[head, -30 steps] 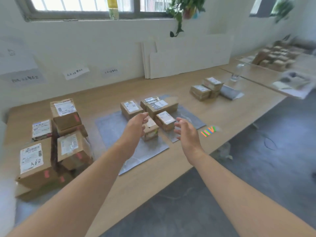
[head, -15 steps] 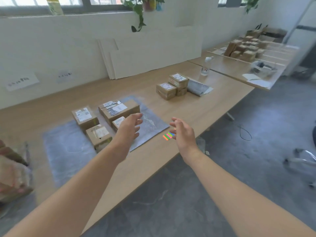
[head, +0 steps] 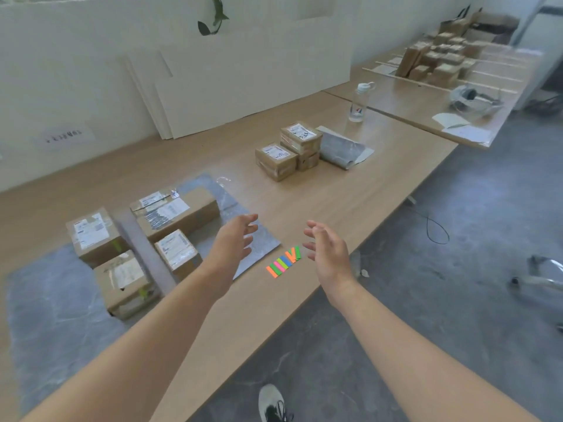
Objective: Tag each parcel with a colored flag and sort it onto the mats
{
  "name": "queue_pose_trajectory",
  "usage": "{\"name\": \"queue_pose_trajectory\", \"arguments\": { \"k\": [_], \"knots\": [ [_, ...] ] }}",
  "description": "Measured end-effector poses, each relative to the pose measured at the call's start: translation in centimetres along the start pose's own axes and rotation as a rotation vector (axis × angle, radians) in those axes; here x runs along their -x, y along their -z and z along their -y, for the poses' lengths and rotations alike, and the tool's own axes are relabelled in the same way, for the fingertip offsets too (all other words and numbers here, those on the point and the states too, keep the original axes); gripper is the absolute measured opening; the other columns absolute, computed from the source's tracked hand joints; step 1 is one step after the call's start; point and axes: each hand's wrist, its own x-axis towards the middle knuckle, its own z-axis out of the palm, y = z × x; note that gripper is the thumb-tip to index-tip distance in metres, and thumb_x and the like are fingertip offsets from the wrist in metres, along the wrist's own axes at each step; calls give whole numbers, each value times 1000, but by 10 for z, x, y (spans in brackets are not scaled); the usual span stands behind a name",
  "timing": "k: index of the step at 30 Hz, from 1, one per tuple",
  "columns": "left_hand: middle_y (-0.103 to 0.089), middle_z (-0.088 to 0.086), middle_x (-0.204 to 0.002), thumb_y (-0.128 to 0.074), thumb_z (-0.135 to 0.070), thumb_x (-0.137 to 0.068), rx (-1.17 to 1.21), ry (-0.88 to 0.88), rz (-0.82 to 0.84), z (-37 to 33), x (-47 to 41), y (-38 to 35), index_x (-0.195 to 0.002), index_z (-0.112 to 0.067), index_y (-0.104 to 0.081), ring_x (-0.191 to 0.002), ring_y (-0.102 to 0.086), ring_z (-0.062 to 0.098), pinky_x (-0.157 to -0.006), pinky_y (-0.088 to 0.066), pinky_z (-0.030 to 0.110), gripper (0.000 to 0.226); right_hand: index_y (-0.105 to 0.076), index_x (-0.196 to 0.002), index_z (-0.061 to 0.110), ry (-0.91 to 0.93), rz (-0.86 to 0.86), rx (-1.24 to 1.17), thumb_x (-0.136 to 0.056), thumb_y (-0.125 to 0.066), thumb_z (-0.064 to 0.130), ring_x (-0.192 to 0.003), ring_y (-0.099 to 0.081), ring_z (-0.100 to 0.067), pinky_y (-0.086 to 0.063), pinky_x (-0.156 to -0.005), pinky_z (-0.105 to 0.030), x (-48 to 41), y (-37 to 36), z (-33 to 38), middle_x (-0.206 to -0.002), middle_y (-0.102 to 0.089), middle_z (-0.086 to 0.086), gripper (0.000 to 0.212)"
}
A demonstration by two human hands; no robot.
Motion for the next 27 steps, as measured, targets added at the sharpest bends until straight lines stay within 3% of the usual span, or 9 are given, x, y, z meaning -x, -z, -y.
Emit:
{"name": "queue_pose_trajectory", "arguments": {
  "k": [8, 17, 21, 23, 27],
  "knots": [
    [-62, 3, -130, -51, -33, -99, 18, 72, 4, -14, -128, -33, -129, -20, -63, -126, -55, 23, -114, -40, 43, 34, -63, -131, 24, -59, -46, 22, -106, -40, 29, -113, -63, -13, -50, -100, -35, -124, 1, -4, -125, -64, 6, 34],
    [-61, 1, -129, -49, -35, -99, 16, 107, -21, -35, -215, -58, -127, -22, -63, -124, -55, 23, -112, -41, 43, 34, -65, -127, 24, -75, -12, 43, -107, -42, 28, -114, -64, -19, -49, -99, -35, -216, -9, 8, -116, -65, 7, 31],
    [-59, 1, -131, -47, -35, -100, 25, 116, -36, -36, -251, -72, -129, -24, -61, -125, -54, 22, -112, -41, 41, 34, -65, -124, 22, -84, 15, 49, -107, -43, 26, -110, -63, -31, -50, -87, -29, -261, -9, 5, -122, -63, -20, 29],
    [-59, 1, -131, -47, -35, -100, 34, 117, -72, -34, -269, -78, -128, -24, -61, -124, -54, 22, -110, -42, 39, 34, -66, -125, 20, -97, 49, 43, -105, -46, 28, -100, -64, -25, -48, -83, -27, -285, -11, 2, -123, -62, -22, 29],
    [-61, 1, -128, -47, -36, -100, 55, 146, -157, -35, -307, -91, -127, -25, -63, -124, -55, 22, -110, -42, 40, 33, -67, -120, 26, -112, 105, 54, -92, -47, 42, -117, -62, -16, -47, -103, -36, -336, -14, -6, -110, -65, 17, 37]
  ]
}}
